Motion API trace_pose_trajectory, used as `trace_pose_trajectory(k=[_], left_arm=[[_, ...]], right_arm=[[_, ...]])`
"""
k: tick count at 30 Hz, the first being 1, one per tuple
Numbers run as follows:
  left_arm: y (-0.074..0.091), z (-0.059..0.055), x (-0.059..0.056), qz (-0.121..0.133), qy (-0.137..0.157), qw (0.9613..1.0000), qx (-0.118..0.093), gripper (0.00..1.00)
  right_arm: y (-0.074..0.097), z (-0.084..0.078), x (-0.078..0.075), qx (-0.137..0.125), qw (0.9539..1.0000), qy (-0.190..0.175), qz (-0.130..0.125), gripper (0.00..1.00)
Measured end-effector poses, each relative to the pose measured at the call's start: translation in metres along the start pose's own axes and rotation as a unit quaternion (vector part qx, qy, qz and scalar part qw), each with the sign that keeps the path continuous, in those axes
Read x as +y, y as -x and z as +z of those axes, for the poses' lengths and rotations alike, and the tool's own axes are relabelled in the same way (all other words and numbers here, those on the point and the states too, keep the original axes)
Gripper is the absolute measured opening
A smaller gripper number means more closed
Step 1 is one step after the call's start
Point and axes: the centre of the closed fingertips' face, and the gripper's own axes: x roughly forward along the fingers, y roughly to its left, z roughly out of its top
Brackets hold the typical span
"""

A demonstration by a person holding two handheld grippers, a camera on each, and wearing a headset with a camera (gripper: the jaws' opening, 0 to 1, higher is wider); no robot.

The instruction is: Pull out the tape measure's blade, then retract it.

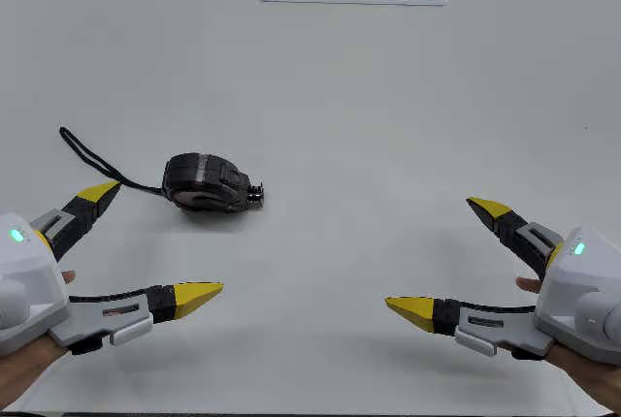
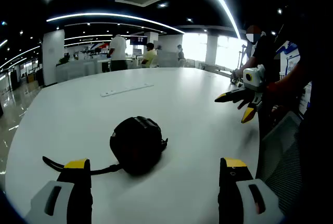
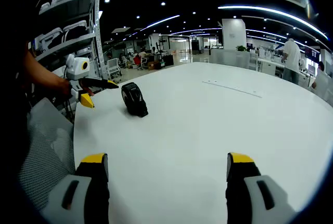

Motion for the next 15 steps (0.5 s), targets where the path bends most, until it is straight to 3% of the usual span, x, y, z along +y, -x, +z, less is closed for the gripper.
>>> trace_pose_trajectory(k=[15], left_arm=[[0.0009,0.0002,0.0009,0.001,-0.004,1.0,0.004,1.0]], right_arm=[[0.0008,-0.0009,-0.0004,0.002,1.0,0.001,-0.001,0.97]])
